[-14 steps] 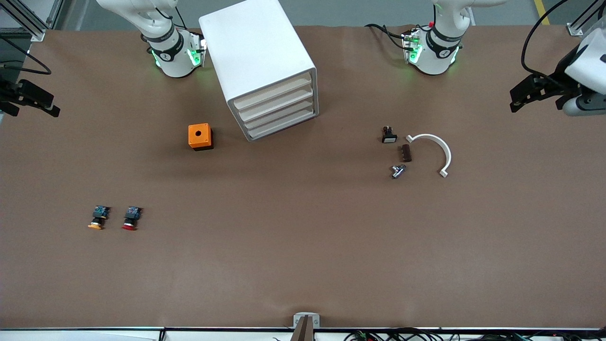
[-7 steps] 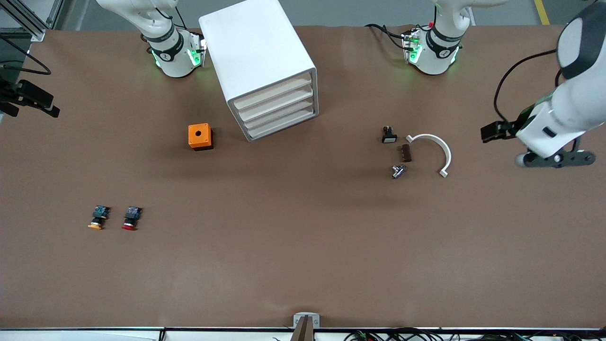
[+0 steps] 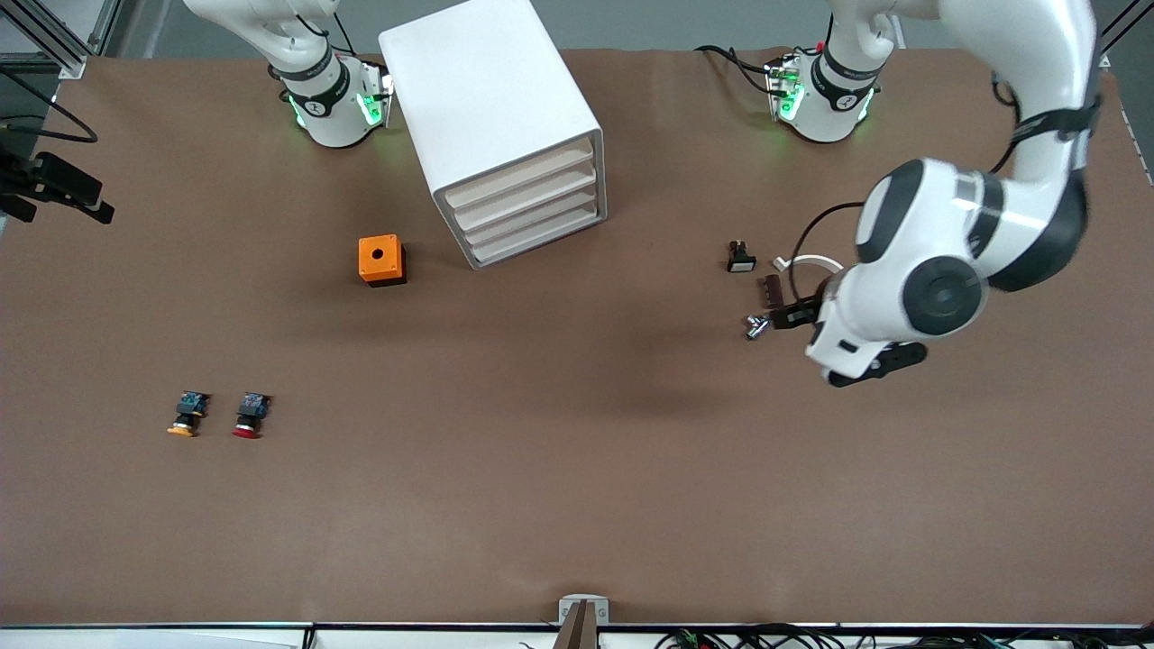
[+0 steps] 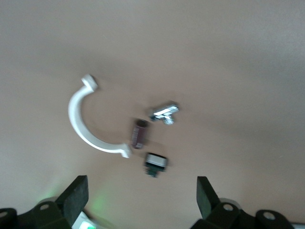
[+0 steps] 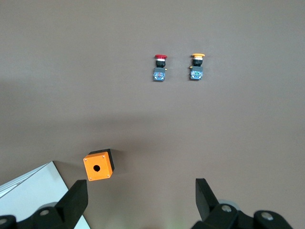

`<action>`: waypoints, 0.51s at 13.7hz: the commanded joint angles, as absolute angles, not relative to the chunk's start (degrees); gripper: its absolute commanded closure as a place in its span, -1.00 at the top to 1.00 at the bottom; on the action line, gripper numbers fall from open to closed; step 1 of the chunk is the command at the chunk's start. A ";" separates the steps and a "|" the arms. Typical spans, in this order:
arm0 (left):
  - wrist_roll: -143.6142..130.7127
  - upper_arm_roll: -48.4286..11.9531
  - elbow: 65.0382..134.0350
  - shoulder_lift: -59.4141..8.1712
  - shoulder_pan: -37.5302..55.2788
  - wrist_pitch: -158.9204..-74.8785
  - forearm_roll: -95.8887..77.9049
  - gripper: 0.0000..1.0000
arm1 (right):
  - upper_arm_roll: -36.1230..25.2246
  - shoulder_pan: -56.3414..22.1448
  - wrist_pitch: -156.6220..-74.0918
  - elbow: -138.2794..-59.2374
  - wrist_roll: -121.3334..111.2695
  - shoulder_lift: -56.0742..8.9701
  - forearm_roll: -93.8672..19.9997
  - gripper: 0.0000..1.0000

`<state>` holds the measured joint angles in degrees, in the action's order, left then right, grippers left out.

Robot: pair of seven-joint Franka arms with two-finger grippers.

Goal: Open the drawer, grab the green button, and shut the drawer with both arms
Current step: 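Move the left gripper toward the white cabinet's drawer handle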

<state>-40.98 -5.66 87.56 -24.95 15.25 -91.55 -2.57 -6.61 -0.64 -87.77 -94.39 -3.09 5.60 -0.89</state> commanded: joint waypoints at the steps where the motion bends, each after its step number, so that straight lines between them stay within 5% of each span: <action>1: -51.99 -5.27 81.84 -31.18 17.48 -91.84 -5.96 1.00 | -6.24 -0.53 -88.42 -95.80 -2.46 7.03 -0.18 1.00; 7: -87.39 -5.27 81.56 -38.92 21.53 -93.51 -15.90 1.00 | -6.24 -0.44 -88.33 -95.71 -2.72 6.94 -0.09 1.00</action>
